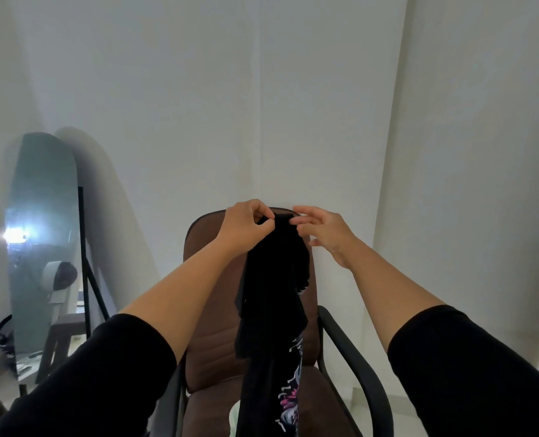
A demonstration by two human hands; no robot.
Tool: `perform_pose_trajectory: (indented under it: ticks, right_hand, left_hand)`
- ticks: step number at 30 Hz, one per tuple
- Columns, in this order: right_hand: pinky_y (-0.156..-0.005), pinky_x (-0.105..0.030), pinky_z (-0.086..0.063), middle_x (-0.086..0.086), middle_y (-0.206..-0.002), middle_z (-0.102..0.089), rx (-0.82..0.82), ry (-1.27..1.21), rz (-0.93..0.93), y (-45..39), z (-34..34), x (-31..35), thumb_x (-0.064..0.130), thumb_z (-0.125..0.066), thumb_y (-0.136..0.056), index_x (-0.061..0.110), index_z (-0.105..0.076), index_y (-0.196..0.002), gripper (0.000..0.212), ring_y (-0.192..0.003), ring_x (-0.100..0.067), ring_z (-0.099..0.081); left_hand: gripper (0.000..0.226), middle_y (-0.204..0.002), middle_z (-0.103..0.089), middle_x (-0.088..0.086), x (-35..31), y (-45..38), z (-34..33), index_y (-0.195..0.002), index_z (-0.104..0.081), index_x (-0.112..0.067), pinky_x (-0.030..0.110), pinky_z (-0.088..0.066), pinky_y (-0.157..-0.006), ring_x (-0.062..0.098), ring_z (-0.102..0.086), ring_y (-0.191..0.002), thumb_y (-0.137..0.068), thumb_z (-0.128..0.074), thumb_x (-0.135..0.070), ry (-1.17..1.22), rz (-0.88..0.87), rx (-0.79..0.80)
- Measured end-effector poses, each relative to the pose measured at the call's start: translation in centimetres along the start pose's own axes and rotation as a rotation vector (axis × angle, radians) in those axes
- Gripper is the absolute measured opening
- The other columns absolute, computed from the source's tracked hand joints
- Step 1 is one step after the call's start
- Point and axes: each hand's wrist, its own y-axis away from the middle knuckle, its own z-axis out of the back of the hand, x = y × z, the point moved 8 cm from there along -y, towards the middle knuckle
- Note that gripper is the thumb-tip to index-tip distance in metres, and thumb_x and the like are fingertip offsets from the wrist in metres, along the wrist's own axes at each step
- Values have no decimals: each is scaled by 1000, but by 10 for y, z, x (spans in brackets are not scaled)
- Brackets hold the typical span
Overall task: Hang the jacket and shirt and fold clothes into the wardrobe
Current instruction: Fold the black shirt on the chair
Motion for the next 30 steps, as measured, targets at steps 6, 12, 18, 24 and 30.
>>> perform_pose_trajectory:
  ticks: [6,12,18,24,30]
  right_hand:
    - [-108,-34,-28,5,-148,-33,42,194,21,4,0,-9,11,-73,-79,35,-26,-146,86,-135,-16,-30]
    - [-95,-17,-40,14,-121,-55,318,218,51,13,-28,-3,6,-66,-83,34,-40,-137,67,-113,-4,-52]
    - [-82,-30,-52,-4,-89,-67,277,430,-95,9,-20,-23,21,-68,-85,14,-68,-93,11,-87,-22,-66]
    - [-65,-26,-40,-4,-86,-59,53,628,68,6,2,-9,18,-54,-93,11,-62,-97,12,-81,-22,-55]
    - [-66,-30,-38,-3,-87,-57,-72,767,189,-3,-1,25,18,-50,-92,18,-54,-98,8,-78,-24,-53]
  left_hand:
    - [12,-84,-68,-3,-16,4,3,-84,-55,-21,32,-53,-82,17,-65,-80,-84,-57,-9,136,-132,137]
    - [40,-96,-70,-8,-34,14,-4,-96,-68,-20,20,-49,-87,7,-65,-94,-85,-43,8,248,-223,311]
    - [40,-91,-65,-10,-9,14,5,-73,-70,-34,43,-52,-79,30,-62,-82,-86,-48,-4,-97,-165,259]
    - [32,-100,-50,1,11,12,13,-85,-75,-19,22,-39,-72,22,-55,-84,-90,-48,-2,-357,-163,226]
    - [35,-110,-49,12,15,5,13,-101,-72,-14,33,-44,-85,31,-57,-92,-91,-39,-11,-629,-45,138]
